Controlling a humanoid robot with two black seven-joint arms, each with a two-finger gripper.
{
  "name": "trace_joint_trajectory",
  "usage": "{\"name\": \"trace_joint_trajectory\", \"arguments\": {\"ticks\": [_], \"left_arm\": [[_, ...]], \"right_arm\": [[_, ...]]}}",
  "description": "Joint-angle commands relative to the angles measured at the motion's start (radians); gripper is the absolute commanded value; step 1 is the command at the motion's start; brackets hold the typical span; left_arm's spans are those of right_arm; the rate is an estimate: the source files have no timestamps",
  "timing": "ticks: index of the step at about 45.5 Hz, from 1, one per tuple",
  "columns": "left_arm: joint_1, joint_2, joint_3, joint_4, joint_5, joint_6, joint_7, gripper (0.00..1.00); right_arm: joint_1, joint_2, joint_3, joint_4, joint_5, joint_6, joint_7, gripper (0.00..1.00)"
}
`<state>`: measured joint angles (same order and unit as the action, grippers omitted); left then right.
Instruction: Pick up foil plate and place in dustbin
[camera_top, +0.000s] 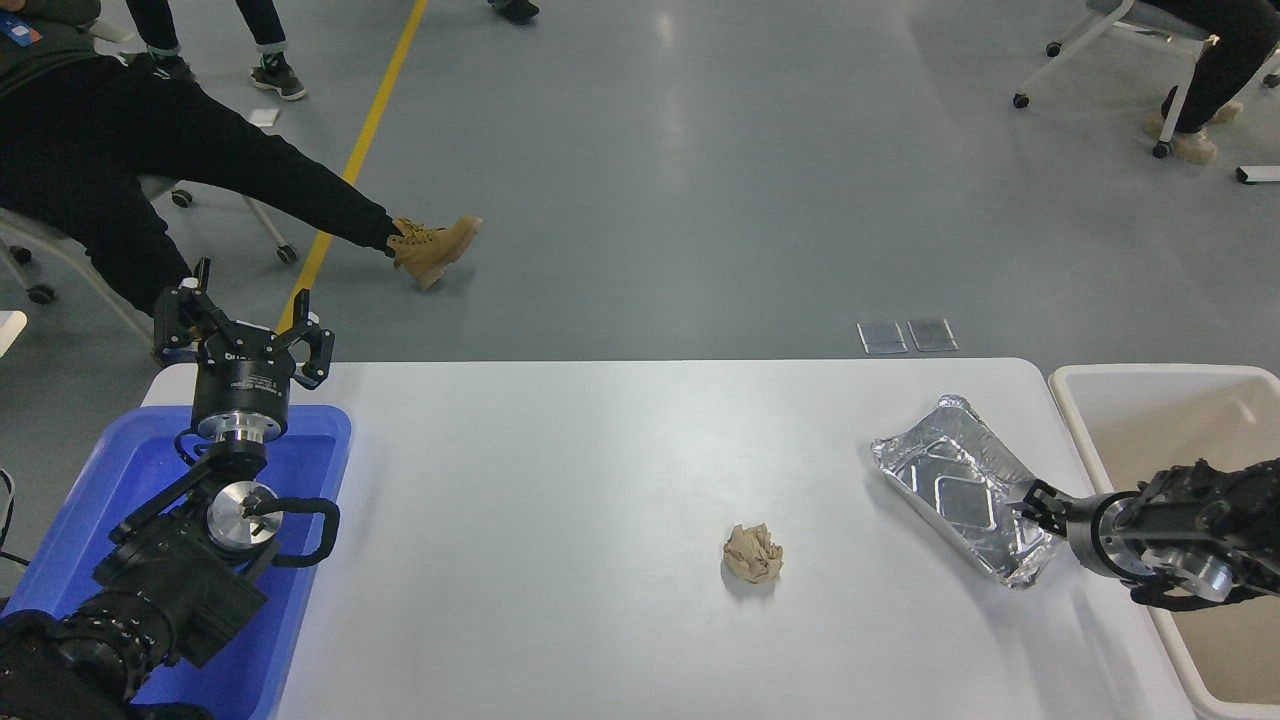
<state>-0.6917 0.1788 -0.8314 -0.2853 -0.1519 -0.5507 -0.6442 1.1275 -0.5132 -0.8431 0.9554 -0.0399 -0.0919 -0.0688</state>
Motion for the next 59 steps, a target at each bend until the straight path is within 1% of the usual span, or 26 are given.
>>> {"name": "trace_joint_trajectory", "arguments": {"ticks": [1, 3, 6, 11, 13, 14, 16, 17, 19, 27, 39, 44, 50, 55, 59], "left_arm": [[0.0, 0.001, 0.0, 0.0, 0.0, 0.0, 0.0, 0.99], [0.0, -0.001, 0.0, 0.0, 0.0, 0.0, 0.0, 0.99], [0.0, -0.001, 0.0, 0.0, 0.0, 0.0, 0.0, 0.99], [0.0, 0.001, 0.0, 0.0, 0.0, 0.0, 0.0, 0.99], [0.0, -0.001, 0.0, 0.0, 0.0, 0.0, 0.0, 0.99], [0.0, -0.001, 0.0, 0.0, 0.0, 0.0, 0.0, 0.99], [0.0, -0.001, 0.0, 0.0, 0.0, 0.0, 0.0, 0.99], [0.0, 0.001, 0.0, 0.0, 0.0, 0.0, 0.0, 0.99], [0.0, 0.001, 0.0, 0.0, 0.0, 0.0, 0.0, 0.99], [0.0, -0.001, 0.0, 0.0, 0.0, 0.0, 0.0, 0.99], [0.001, 0.001, 0.0, 0.0, 0.0, 0.0, 0.0, 0.99], [0.0, 0.001, 0.002, 0.0, 0.0, 0.0, 0.0, 0.99], [0.0, -0.001, 0.002, 0.0, 0.002, 0.0, 0.0, 0.99], [0.0, 0.001, 0.002, 0.0, 0.002, -0.002, 0.0, 0.99], [0.0, 0.001, 0.002, 0.0, 0.002, -0.002, 0.0, 0.99]], "right_arm": [[-0.022, 0.01, 0.002, -0.02, -0.008, -0.003, 0.0, 0.6], [-0.028, 0.01, 0.002, -0.02, -0.011, -0.003, 0.0, 0.57], [-0.032, 0.01, 0.002, -0.02, -0.015, -0.003, 0.001, 0.49], [-0.032, 0.01, 0.002, -0.02, -0.02, -0.005, 0.001, 0.29], [-0.034, 0.01, 0.001, -0.02, -0.02, -0.005, 0.001, 0.25], [-0.037, 0.01, 0.001, -0.02, -0.023, -0.005, 0.001, 0.21], [-0.04, 0.01, 0.001, -0.02, -0.029, -0.006, 0.003, 0.18], [-0.04, 0.01, 0.002, -0.02, -0.034, -0.009, 0.003, 0.14], [-0.041, 0.012, 0.002, -0.02, -0.043, -0.012, 0.003, 0.0], [-0.048, 0.028, 0.001, -0.02, -0.077, -0.015, 0.007, 0.0], [-0.025, 0.013, 0.022, 0.0, -0.077, -0.009, 0.015, 0.0], [0.029, -0.063, 0.033, 0.046, -0.084, 0.004, 0.015, 0.0], [0.156, -0.166, 0.029, 0.153, -0.178, 0.038, 0.014, 0.0], [0.283, -0.255, 0.006, 0.259, -0.21, 0.063, 0.006, 0.0], [0.421, -0.312, -0.076, 0.339, -0.241, 0.107, 0.004, 0.0]]}}
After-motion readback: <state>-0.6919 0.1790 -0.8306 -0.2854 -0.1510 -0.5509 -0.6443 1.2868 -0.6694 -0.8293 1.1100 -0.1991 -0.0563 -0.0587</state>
